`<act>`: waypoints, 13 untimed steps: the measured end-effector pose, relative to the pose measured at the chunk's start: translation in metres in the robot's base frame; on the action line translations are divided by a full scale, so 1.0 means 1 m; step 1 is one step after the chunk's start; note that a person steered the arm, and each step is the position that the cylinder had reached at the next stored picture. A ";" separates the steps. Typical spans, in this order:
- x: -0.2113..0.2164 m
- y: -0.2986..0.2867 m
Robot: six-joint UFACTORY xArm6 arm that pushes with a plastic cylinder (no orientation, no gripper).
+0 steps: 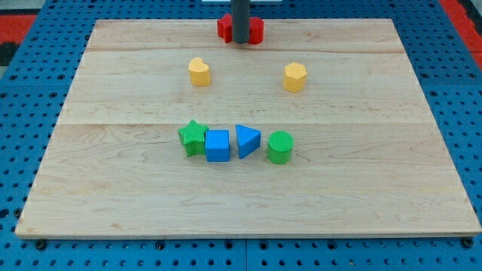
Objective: Move the yellow hexagon horizontally right to the red circle
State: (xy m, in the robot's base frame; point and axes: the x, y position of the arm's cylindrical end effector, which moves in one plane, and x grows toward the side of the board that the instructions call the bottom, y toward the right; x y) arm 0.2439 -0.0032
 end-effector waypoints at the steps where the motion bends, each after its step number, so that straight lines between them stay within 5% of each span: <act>1: 0.000 0.000; 4: 0.119 0.000; 13: 0.104 0.102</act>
State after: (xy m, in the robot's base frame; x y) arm 0.3480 0.0993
